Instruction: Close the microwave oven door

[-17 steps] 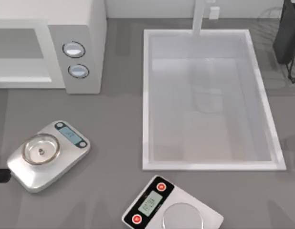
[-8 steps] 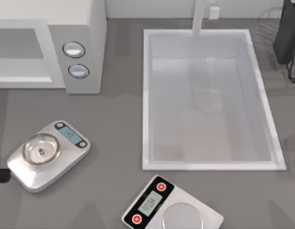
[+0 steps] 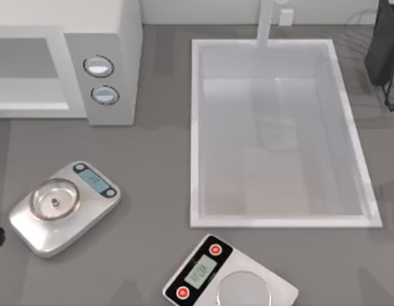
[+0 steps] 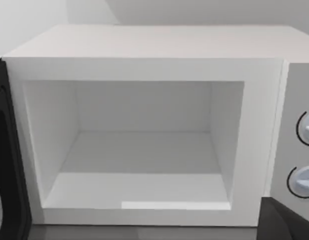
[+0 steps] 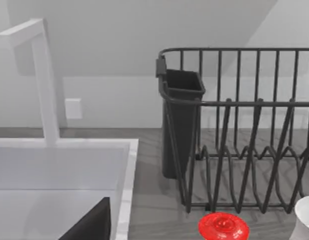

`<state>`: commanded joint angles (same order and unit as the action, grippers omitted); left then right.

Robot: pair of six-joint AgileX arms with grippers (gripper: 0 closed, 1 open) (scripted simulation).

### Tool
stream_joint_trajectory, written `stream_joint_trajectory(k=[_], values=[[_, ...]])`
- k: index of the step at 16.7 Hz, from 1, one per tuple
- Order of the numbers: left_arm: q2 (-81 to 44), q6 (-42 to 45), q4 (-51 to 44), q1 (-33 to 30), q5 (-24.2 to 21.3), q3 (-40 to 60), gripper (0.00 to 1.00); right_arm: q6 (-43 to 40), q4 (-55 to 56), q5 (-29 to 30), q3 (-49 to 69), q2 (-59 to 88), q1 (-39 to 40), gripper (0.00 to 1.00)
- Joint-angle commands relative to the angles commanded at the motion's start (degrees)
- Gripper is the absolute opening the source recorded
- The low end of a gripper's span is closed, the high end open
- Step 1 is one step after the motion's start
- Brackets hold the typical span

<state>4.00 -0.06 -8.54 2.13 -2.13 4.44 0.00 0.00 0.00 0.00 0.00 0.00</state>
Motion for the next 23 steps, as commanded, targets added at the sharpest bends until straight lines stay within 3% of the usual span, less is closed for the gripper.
stream_joint_trajectory(k=[8,11,17,20,23], values=[[1.7,0.0,-3.4,-0.3,0.2,1.5,0.0,0.0,0.0,0.0,0.0,0.0,0.0,1.0],[4.2,-0.1,-6.0,-6.2,6.1,1.7,0.0,0.0,0.0,0.0,0.0,0.0,0.0,1.0],[9.4,-0.3,-10.8,-25.0,24.9,1.1,0.0,0.0,0.0,0.0,0.0,0.0,0.0,1.0],[10.4,-0.3,-11.3,-28.9,28.8,0.7,0.0,0.0,0.0,0.0,0.0,0.0,0.0,1.0],[10.4,-0.3,-11.3,-29.1,28.9,0.6,0.0,0.0,0.0,0.0,0.0,0.0,0.0,1.0]])
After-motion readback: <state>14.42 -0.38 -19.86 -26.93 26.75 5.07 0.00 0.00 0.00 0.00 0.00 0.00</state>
